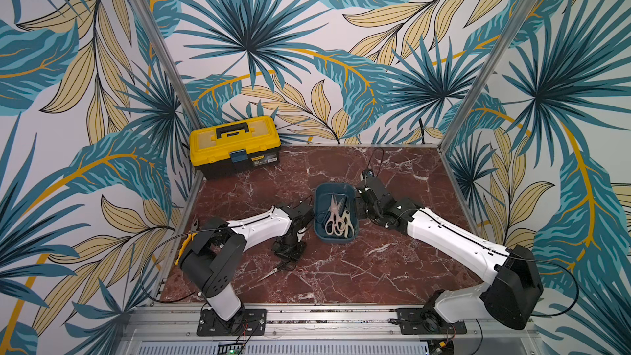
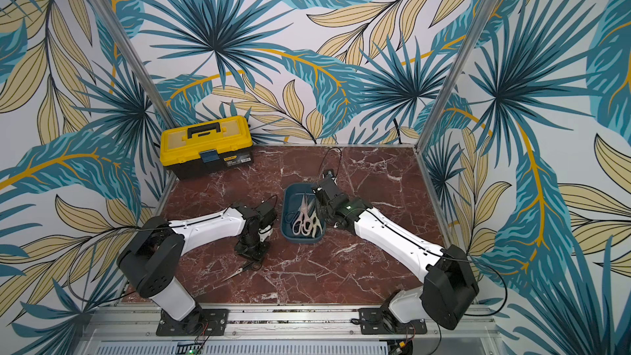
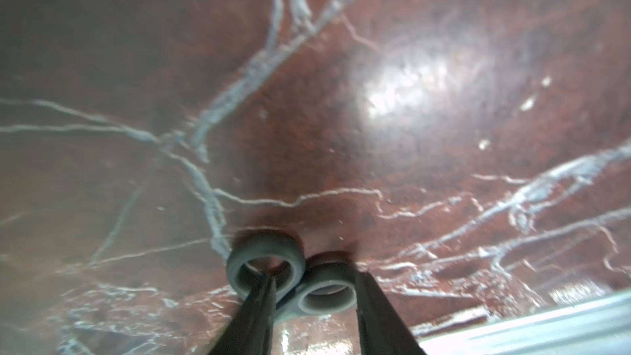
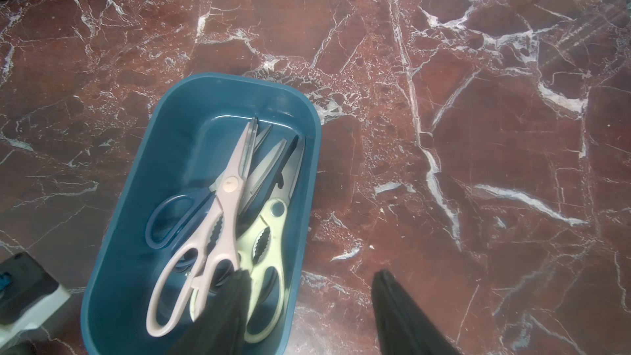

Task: Put the scissors into the storage box
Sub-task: Pick up the scissors from the center of the board.

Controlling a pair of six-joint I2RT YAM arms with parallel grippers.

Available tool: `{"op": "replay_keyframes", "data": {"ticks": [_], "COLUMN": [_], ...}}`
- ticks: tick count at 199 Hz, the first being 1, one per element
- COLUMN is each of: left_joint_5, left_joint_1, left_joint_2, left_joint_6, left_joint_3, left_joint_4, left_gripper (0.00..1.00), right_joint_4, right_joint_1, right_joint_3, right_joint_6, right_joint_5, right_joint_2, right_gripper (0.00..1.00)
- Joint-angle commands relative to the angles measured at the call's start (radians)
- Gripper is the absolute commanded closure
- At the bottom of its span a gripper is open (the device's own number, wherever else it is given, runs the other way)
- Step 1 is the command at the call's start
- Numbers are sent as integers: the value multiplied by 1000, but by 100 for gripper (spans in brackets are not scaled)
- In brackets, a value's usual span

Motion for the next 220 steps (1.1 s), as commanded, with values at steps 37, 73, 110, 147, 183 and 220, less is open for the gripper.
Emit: {"op": "replay_keyframes", "data": {"ticks": [37, 73, 110, 147, 183, 220], "left_joint_5": [3, -49, -109, -118, -104, -98], "left_joint_1": [-7, -6, -3, -4, 3, 17], "left_joint_2": [47, 76, 91, 69, 38, 76], "left_joint_6": [12, -11, -42, -41, 0, -4], "left_joint_3": [-13, -13, -20, -13, -15, -19], "left_joint_4": [1, 33, 62, 44, 40, 83], "left_gripper": [61, 74, 86, 79, 87, 99], "right_joint_4": [-17, -17, -18, -20, -18, -12], "right_joint_1": [-2, -2, -2, -2, -3, -2], "right_joint_3": [4, 5, -3, -11, -9, -3], "right_joint_6": [21, 22, 17, 15, 18, 27], "right_joint_5": [2, -1, 11, 12, 14, 3], "right_joint_2": [2, 5, -8, -10, -1, 5], "right_gripper": [38, 38, 38, 38, 38, 38]}}
